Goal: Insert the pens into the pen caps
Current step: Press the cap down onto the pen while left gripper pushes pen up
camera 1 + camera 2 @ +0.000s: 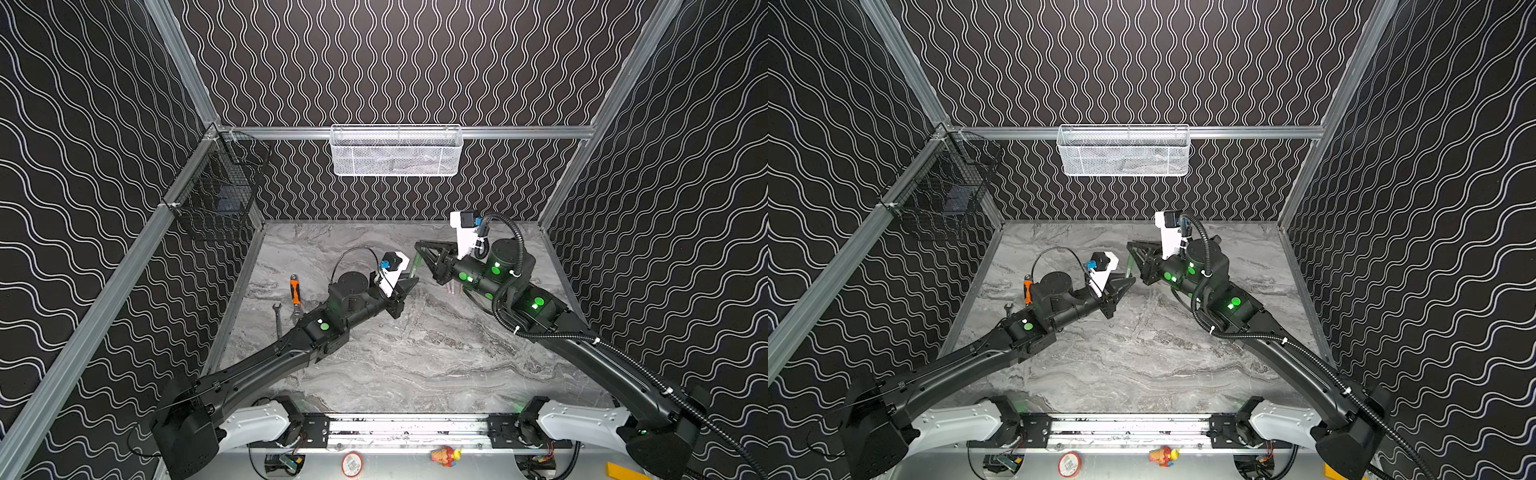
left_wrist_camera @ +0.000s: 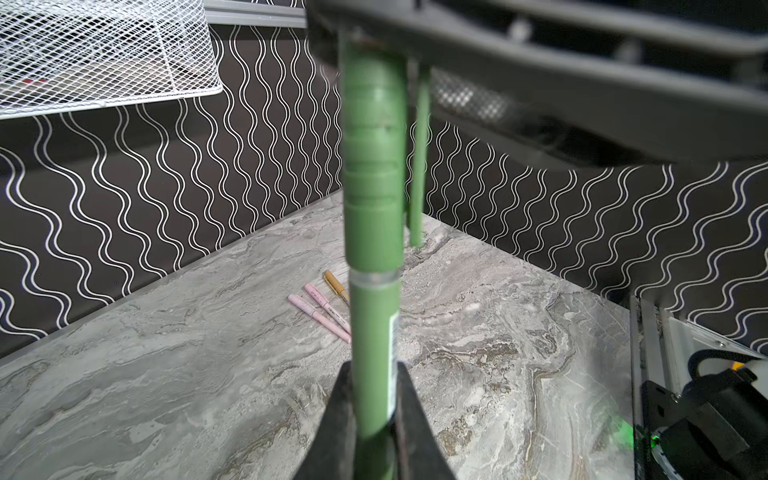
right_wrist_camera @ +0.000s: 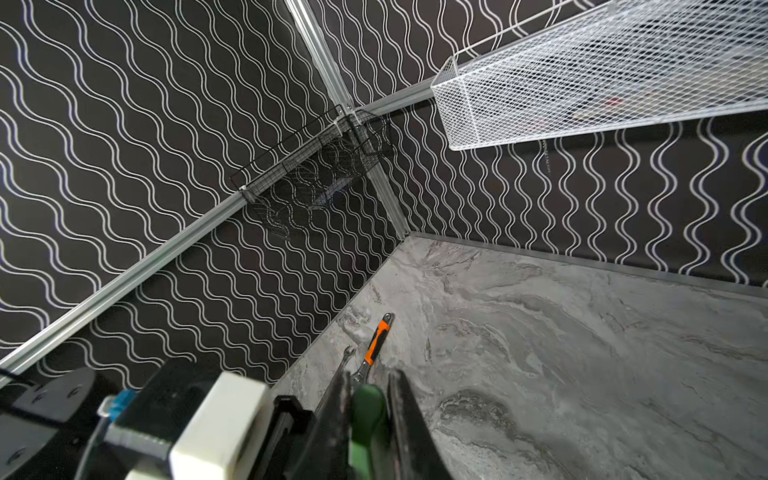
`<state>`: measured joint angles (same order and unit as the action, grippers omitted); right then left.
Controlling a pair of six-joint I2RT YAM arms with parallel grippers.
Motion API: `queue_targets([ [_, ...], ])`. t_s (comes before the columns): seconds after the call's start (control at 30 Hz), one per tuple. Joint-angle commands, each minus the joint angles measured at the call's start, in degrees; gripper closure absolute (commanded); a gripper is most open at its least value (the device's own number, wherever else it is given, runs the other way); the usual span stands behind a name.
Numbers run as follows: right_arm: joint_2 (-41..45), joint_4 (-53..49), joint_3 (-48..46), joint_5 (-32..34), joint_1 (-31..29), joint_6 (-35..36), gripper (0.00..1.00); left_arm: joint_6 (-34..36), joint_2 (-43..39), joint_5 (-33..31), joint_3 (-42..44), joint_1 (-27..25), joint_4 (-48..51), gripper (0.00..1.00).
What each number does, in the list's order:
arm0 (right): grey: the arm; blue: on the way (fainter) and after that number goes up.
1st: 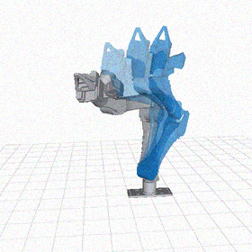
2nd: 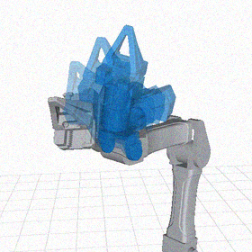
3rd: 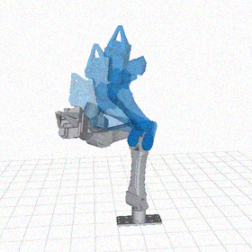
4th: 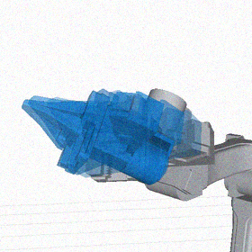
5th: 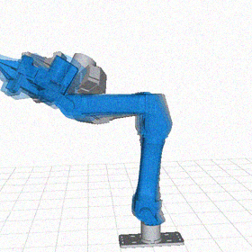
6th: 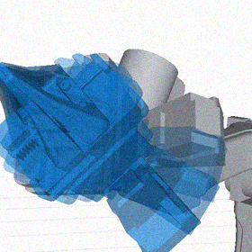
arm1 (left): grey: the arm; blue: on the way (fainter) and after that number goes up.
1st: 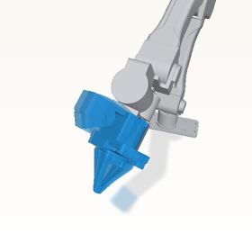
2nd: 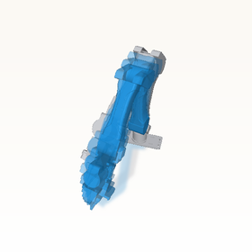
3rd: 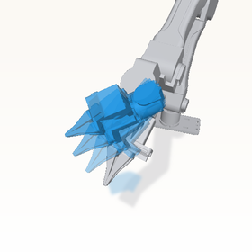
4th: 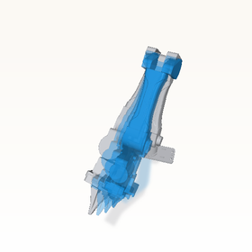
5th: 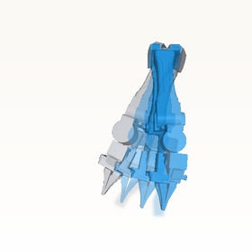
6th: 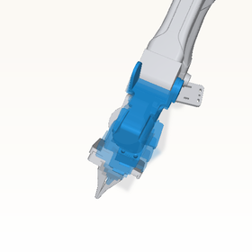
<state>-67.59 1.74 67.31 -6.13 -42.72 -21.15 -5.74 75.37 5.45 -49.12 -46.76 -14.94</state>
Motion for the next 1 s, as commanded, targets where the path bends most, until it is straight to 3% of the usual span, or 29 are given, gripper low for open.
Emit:
queue_targets([
  [0.0,-0.2,0.5,-0.5,-2.9,-0.3,-1.7,0.89,-1.3,0.1,-0.6,-0.9,0.2,-1.5,1.0],
  [0.4,-0.9,-2.3,-0.4,-5.3,-0.4,1.1,0.93,1.7,2.4,-4.3,-12.7,0.4,5.3,1.0],
  [0.97,0.2,-2.8,-6.9,-6.1,-0.4,1.2,0.93,3.1,5.6,-6.2,-22.7,1.0,4.4,1.0],
])
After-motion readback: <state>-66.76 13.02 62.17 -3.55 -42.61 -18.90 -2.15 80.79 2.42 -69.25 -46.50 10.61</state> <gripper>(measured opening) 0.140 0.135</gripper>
